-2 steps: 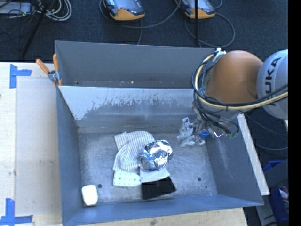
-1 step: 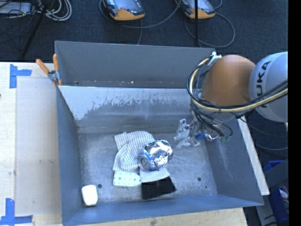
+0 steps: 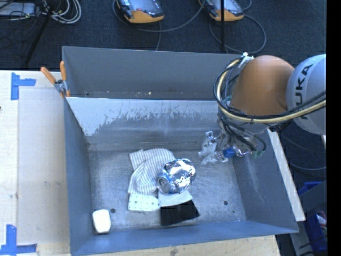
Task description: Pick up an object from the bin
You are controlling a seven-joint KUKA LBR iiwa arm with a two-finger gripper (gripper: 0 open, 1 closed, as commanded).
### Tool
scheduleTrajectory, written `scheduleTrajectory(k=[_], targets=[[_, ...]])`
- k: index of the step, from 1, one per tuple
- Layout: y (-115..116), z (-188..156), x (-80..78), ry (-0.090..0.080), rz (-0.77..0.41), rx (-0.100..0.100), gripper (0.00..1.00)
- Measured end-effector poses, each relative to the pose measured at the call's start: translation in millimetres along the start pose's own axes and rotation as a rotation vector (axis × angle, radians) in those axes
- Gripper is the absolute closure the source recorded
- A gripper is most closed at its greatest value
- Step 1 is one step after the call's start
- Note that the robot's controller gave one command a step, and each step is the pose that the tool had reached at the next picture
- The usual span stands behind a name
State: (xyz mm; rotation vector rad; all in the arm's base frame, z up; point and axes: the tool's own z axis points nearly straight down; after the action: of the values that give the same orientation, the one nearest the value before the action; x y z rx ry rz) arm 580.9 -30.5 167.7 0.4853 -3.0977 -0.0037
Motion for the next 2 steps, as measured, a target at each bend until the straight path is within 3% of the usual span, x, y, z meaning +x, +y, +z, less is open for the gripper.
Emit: scheduleTrajectory(k=[1,2], targets=[[-1,-67,-3.8,-0.004,-0.035,0.002,1.0],[-3,-83,-4.2,-0.005,-0.032,0.002,1.0]])
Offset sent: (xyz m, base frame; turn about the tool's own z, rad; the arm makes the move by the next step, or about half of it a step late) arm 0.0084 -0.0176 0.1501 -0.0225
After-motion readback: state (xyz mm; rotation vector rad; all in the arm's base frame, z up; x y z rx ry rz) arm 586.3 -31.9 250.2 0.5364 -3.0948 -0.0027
